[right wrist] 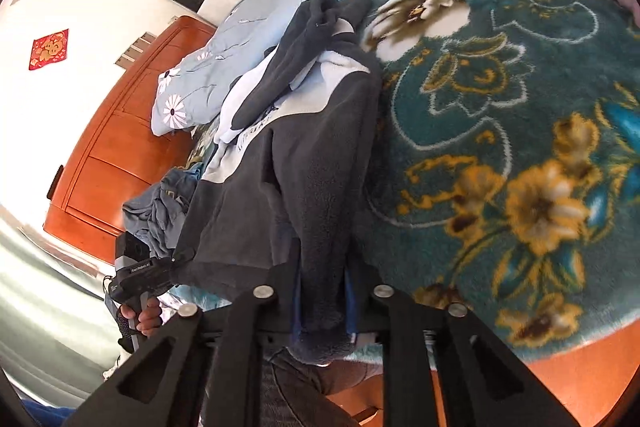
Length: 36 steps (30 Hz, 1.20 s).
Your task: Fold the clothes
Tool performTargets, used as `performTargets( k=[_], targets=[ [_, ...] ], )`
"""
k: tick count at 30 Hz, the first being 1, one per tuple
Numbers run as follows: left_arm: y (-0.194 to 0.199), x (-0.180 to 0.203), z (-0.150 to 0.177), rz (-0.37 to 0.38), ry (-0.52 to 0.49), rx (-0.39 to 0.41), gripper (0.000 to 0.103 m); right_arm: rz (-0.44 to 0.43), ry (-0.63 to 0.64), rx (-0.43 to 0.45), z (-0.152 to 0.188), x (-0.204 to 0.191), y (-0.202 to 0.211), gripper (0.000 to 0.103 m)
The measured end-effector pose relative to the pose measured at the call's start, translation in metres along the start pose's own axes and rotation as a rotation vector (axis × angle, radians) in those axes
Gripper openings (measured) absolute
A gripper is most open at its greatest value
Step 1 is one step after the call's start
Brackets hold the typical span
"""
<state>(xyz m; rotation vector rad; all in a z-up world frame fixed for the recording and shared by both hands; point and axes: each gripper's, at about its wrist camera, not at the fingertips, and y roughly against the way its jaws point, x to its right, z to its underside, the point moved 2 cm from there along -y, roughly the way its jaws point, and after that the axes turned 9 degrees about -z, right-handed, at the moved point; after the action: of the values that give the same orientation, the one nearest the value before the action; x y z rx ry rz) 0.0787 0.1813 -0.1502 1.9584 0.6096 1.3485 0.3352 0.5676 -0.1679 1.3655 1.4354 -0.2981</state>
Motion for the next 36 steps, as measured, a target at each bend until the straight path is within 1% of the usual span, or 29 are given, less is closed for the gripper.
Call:
performTargets(
  k=[4, 5, 7, 10, 13, 14, 15, 17, 18, 22, 24, 26, 28, 30, 31, 33, 34, 35, 36],
  targets=[
    [0.015, -0.006, 0.004, 0.089, 0.057, 0.025, 0.009, -0.077, -0.033, -0.007, 0.005, 0.000, 0.004, 0.010],
    [0.020, -0.009, 0.002, 0.122, 0.079, 0.030, 0.009, -0.109, -0.054, -0.001, 0.004, 0.001, 0.006, 0.010],
    [0.031, -0.012, -0.004, 0.201, 0.130, 0.032, 0.009, -0.203, -0.104, 0.021, -0.002, 0.000, 0.010, 0.010],
    [0.046, -0.006, -0.026, 0.299, 0.164, 0.040, 0.009, -0.292, -0.126, 0.070, -0.037, -0.007, 0.014, 0.010],
    [0.054, 0.020, -0.066, 0.334, 0.160, 0.063, 0.009, -0.375, -0.145, 0.121, -0.073, -0.014, 0.019, 0.010],
    [0.054, 0.029, -0.081, 0.338, 0.164, 0.069, 0.009, -0.377, -0.136, 0.137, -0.090, -0.017, 0.019, 0.010],
    [0.051, 0.037, -0.101, 0.325, 0.180, 0.076, 0.009, -0.363, -0.122, 0.153, -0.110, -0.020, 0.015, 0.010],
    [0.039, 0.051, -0.140, 0.254, 0.198, 0.084, 0.009, -0.331, -0.092, 0.184, -0.148, -0.025, 0.006, 0.010],
    [0.033, 0.057, -0.160, 0.219, 0.204, 0.088, 0.009, -0.322, -0.097, 0.195, -0.168, -0.025, 0.000, 0.010],
    [0.000, 0.071, -0.238, 0.213, 0.271, 0.108, 0.009, -0.266, -0.158, 0.240, -0.247, -0.011, -0.032, 0.010],
    [-0.021, 0.073, -0.269, 0.213, 0.305, 0.114, 0.009, -0.221, -0.198, 0.249, -0.282, 0.005, -0.049, 0.010],
    [-0.047, 0.069, -0.294, 0.177, 0.326, 0.100, 0.009, -0.159, -0.237, 0.243, -0.309, 0.025, -0.068, 0.010],
    [-0.074, 0.060, -0.309, 0.133, 0.348, 0.079, 0.009, -0.107, -0.295, 0.216, -0.326, 0.050, -0.093, 0.010],
    [-0.099, 0.046, -0.318, 0.113, 0.383, 0.048, 0.009, -0.064, -0.342, 0.183, -0.331, 0.073, -0.111, 0.010],
    [-0.110, 0.038, -0.320, 0.114, 0.410, 0.031, 0.010, -0.056, -0.356, 0.174, -0.330, 0.080, -0.117, 0.010],
    [-0.125, 0.025, -0.319, 0.159, 0.460, 0.001, 0.012, -0.052, -0.378, 0.161, -0.328, 0.093, -0.125, 0.011],
    [-0.129, 0.019, -0.317, 0.186, 0.484, -0.010, 0.016, -0.050, -0.388, 0.154, -0.327, 0.100, -0.130, 0.011],
    [-0.128, 0.017, -0.315, 0.211, 0.487, -0.011, 0.020, -0.061, -0.380, 0.158, -0.326, 0.100, -0.129, 0.011],
    [-0.125, 0.019, -0.313, 0.228, 0.472, -0.003, 0.031, -0.077, -0.365, 0.165, -0.325, 0.097, -0.125, 0.014]
  ],
)
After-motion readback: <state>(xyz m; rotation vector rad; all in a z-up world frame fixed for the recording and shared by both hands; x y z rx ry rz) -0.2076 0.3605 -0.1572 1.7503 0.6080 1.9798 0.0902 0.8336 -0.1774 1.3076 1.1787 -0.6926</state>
